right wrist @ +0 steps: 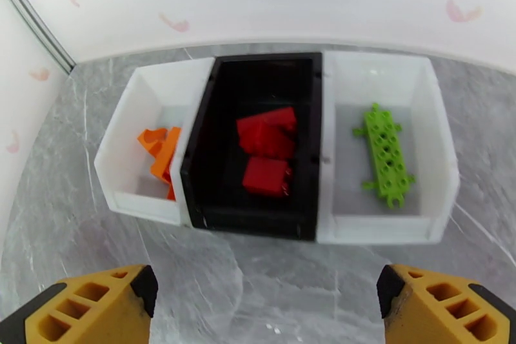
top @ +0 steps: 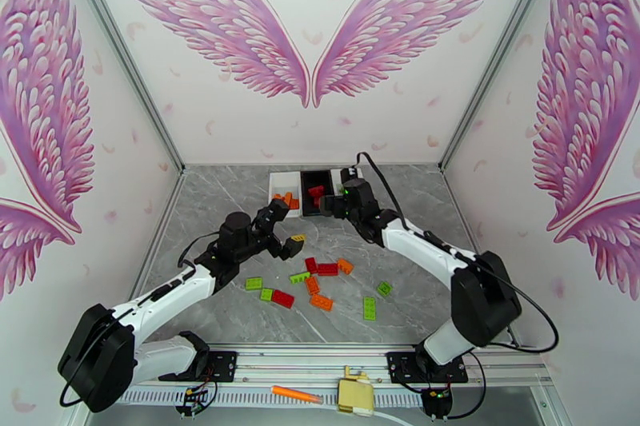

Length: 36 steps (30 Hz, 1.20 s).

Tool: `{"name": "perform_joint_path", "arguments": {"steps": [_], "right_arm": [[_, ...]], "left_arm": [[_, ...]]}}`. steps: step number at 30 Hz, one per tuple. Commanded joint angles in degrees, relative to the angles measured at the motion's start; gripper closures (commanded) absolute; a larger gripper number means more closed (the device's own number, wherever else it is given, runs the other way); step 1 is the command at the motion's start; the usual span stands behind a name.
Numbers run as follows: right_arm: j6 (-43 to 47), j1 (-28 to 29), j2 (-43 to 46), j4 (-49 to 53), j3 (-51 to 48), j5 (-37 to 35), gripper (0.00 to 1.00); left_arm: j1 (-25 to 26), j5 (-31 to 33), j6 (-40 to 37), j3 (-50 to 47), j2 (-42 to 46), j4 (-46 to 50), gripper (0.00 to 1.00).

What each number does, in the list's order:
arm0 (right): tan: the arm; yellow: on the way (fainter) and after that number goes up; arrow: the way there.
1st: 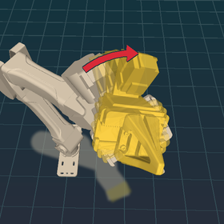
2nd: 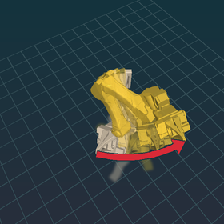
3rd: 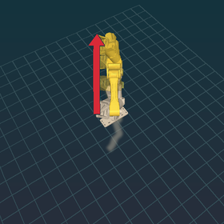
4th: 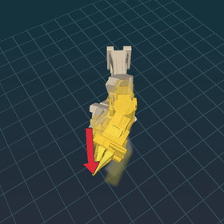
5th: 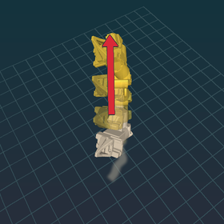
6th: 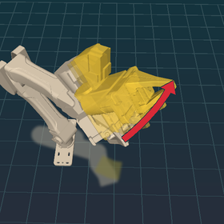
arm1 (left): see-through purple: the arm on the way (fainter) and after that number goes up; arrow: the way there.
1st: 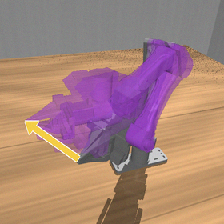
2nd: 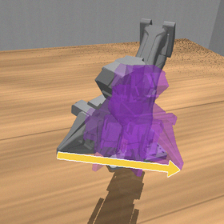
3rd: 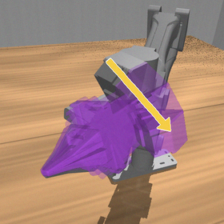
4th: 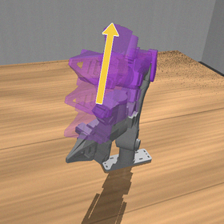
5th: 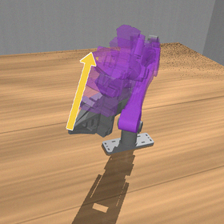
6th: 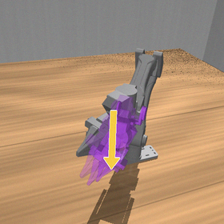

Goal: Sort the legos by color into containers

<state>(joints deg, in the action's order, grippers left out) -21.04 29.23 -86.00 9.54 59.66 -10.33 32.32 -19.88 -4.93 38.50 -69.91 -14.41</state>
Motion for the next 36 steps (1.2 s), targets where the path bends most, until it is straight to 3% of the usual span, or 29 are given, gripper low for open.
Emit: {"name": "perform_joint_path", "arguments": {"steps": [1, 7, 15, 23, 30, 36], "right_arm": [[-6.94, -0.24, 6.84, 5.97, -5.16, -4.48, 0.04], [-21.83, -0.29, 16.06, 20.69, -10.20, -5.63, 0.00], [-37.33, -0.17, 22.00, 33.32, -18.20, -7.83, 0.04], [-40.54, -0.14, 20.48, 38.13, -21.20, -4.57, 0.08], [-43.47, -0.14, 18.90, 35.64, -24.36, 0.91, 0.13], [-41.29, -0.15, 15.39, 32.76, -25.12, 1.38, 0.21]], "left_arm": [[1.06, -3.69, -1.71, 1.48, 1.12, 2.65, 0.01], [3.93, -7.52, -1.80, 2.33, -0.75, 3.24, 0.01], [6.91, -10.42, -7.88, -0.91, -2.06, -2.40, 0.01], [8.86, -13.25, -15.37, -0.38, -3.26, 0.70, 0.01], [9.51, -14.42, -15.70, -0.43, -4.27, 0.75, 0.01], [9.72, -14.56, -15.99, -0.80, -4.19, 0.69, 0.01]]}}
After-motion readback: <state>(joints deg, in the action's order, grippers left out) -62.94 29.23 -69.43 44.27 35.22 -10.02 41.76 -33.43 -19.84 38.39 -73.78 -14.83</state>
